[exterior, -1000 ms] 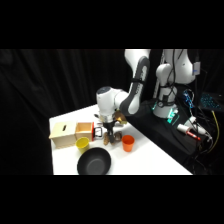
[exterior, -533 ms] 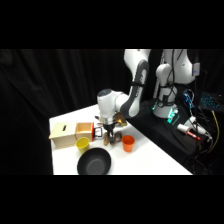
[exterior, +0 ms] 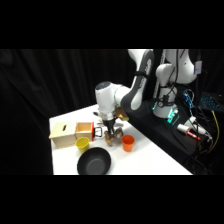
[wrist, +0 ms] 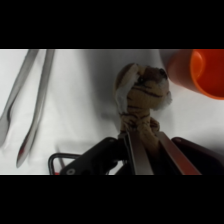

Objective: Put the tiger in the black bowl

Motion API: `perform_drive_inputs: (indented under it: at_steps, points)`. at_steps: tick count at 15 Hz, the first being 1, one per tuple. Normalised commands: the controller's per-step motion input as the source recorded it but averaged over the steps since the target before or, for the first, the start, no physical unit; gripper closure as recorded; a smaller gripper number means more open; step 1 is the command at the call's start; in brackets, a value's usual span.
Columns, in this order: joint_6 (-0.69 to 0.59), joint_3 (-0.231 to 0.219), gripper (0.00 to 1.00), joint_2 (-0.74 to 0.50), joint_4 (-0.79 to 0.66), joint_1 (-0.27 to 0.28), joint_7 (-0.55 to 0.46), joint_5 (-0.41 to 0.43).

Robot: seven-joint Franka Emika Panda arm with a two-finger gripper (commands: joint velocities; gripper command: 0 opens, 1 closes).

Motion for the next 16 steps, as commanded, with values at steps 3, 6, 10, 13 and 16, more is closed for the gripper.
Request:
perform_drive_inputs:
  at_steps: [3, 6, 10, 13, 16]
  points:
    - [-0.47, -0.03, 0.93, -0.35, 0.15, 0.094, -0.06, -0.252]
    - [-0.27, 0.039, 0.93, -0.08, 0.29, 0.049, -0.11, -0.215]
    - [-0.06, 0.077, 0.93, 0.19, 0.38, 0.05, -0.15, -0.131]
    - [0.01, 0.055, 0.93, 0.36, 0.47, 0.083, -0.12, -0.134]
    - [0.0, 0.023, 0.93, 0.41, 0.55, 0.081, -0.13, -0.128]
